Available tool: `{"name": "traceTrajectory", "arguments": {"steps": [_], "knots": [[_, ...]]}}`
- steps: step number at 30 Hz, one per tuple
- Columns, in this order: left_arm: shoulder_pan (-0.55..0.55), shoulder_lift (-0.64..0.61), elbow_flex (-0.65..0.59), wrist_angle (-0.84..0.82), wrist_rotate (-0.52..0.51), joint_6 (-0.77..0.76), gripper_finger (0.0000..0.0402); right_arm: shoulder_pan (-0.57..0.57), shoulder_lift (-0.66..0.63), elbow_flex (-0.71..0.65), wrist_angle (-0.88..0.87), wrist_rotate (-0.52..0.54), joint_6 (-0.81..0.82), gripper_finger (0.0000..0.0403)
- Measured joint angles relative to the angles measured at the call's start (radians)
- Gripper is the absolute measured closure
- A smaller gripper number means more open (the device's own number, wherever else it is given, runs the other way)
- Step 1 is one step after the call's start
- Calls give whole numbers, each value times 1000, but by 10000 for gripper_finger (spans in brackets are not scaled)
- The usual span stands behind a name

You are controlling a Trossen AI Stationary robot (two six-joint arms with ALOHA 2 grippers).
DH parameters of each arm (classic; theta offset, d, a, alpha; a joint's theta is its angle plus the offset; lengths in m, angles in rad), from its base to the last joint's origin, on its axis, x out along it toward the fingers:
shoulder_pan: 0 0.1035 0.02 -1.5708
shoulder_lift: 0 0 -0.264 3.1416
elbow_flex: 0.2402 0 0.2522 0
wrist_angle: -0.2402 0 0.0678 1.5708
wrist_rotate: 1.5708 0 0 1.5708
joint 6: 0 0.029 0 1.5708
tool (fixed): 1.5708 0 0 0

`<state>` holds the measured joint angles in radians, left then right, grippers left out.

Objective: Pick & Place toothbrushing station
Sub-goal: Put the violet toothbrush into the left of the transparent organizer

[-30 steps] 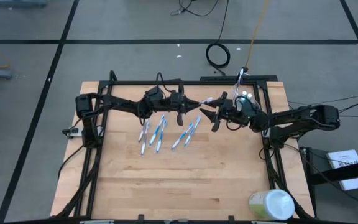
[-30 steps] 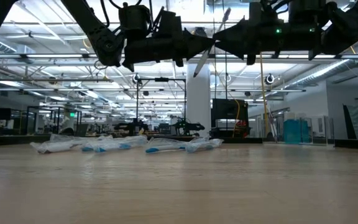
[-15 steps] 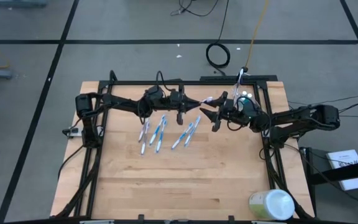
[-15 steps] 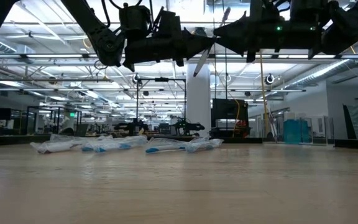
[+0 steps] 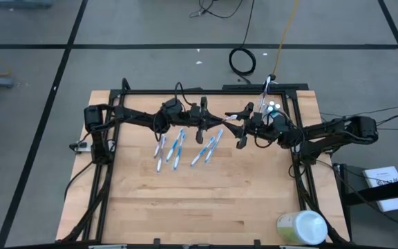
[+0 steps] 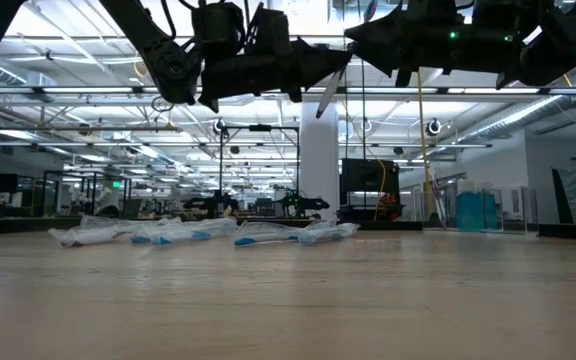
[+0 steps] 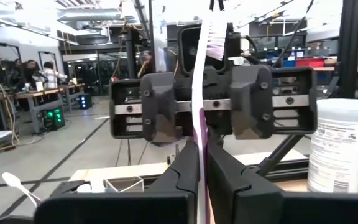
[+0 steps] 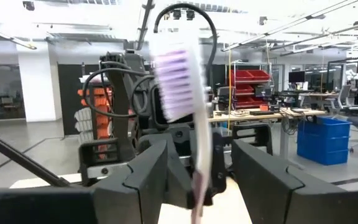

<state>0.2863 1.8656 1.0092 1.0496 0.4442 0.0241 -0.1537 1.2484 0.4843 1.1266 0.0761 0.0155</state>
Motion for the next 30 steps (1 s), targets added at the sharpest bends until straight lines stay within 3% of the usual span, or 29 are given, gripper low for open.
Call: {"name": "traceTrajectory", "arguments": {"steps": [10,18,23,30], "knots": [[-7,0,0,5,1,6,377,51,0,0,44,6,-55,278],[-7,0,0,5,6,8,392,51,0,0,50,6,-62,317],[-7,0,0,5,5,7,376,51,0,0,55,6,-62,334],[-7,0,0,-1,6,9,392,51,0,0,58,6,-62,353]]}}
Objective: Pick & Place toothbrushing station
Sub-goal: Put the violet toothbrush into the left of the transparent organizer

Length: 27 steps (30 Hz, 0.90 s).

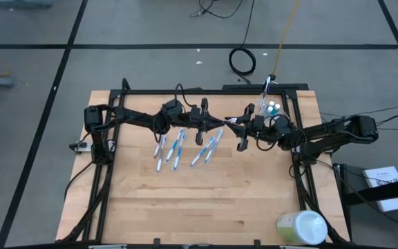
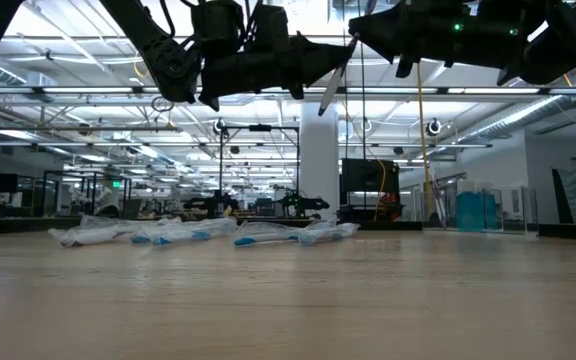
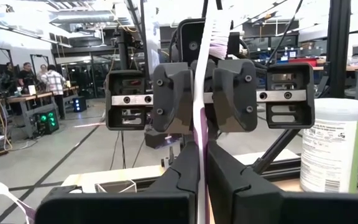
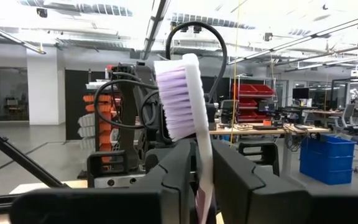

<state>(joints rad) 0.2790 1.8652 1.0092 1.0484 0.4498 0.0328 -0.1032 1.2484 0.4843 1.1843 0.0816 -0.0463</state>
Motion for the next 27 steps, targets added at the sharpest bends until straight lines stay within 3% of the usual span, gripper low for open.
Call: {"name": "traceTrajectory", "arguments": {"steps": [11,19,27], "knots": [[0,0,0,-11,-5,19,360,0,0,0,-6,5,-29,390],[1,0,-1,-60,-129,14,350,-2,-2,0,-72,178,-66,388],[2,0,-1,-67,-264,12,260,-44,-2,0,-190,396,-121,389]]}}
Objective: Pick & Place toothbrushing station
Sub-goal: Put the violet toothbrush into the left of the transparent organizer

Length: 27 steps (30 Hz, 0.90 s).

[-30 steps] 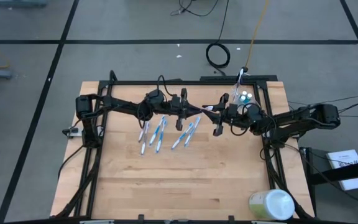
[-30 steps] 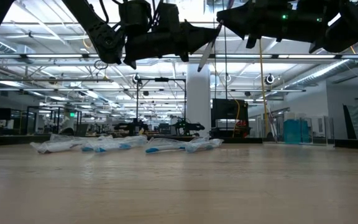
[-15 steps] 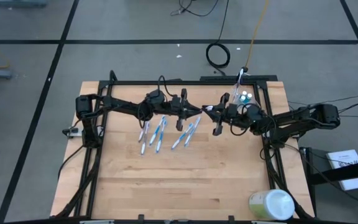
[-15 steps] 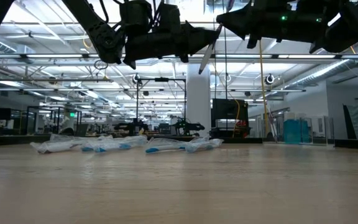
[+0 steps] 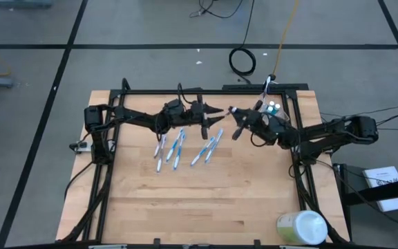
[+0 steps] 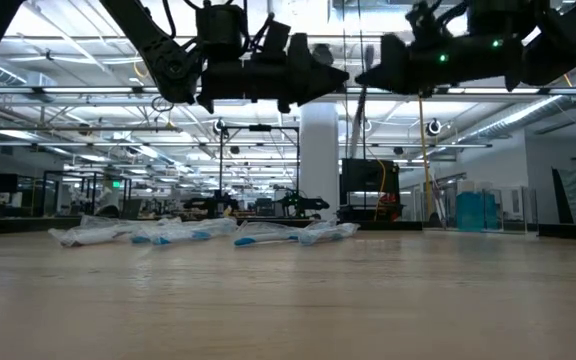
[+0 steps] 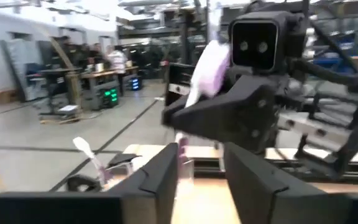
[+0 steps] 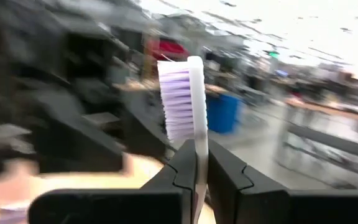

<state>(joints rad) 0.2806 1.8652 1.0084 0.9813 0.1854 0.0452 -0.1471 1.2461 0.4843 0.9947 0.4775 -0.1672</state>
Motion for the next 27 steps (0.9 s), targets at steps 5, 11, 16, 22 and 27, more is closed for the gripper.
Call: {"name": "traceTrajectory", "arguments": {"steps": [5,11,16,22,27], "knots": [[2,0,0,-30,-18,35,218,-59,0,-46,14,74,20,389],[1,0,0,-43,13,63,210,-148,-22,-85,46,286,-13,390],[1,0,0,-44,15,65,220,-264,-77,-76,-34,310,27,390],[1,0,0,-44,15,65,229,-430,-125,-31,-343,229,184,390],[0,0,0,-44,14,70,229,-493,-127,-26,-338,118,230,390]]}}
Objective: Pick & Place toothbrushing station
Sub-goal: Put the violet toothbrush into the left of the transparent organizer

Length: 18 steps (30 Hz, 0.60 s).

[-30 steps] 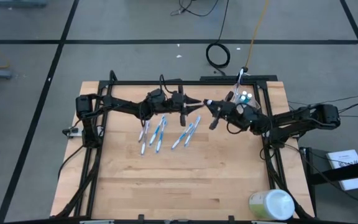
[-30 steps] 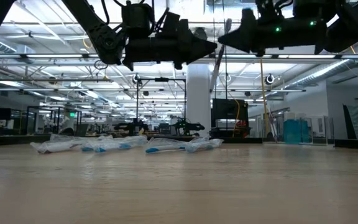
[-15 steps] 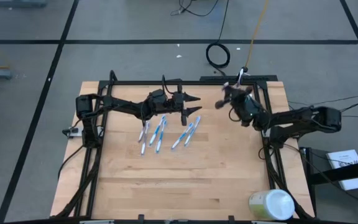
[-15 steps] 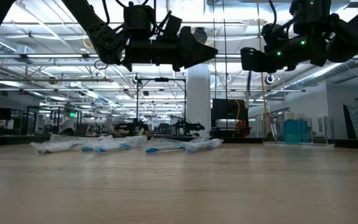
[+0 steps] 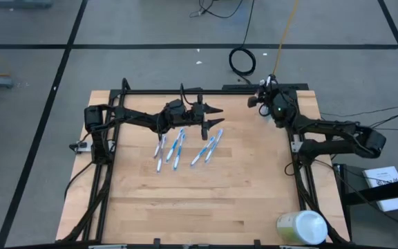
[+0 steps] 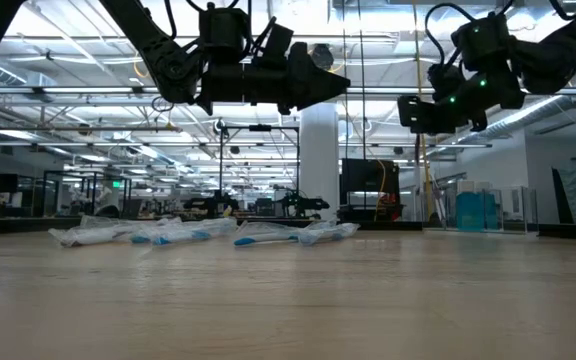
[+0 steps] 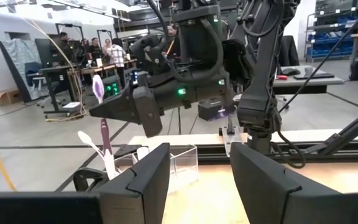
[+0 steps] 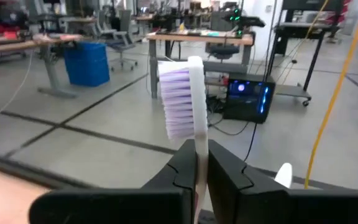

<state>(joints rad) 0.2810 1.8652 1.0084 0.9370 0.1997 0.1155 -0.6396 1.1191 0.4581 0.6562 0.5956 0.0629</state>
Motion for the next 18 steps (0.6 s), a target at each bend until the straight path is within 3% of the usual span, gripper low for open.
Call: {"name": "traceTrajectory", "arguments": {"steps": [11,18], "knots": [[0,0,0,-13,0,16,229,-34,-70,0,4,37,-43,390],[0,0,0,-22,0,33,229,-56,-76,1,-101,58,-12,390]]}}
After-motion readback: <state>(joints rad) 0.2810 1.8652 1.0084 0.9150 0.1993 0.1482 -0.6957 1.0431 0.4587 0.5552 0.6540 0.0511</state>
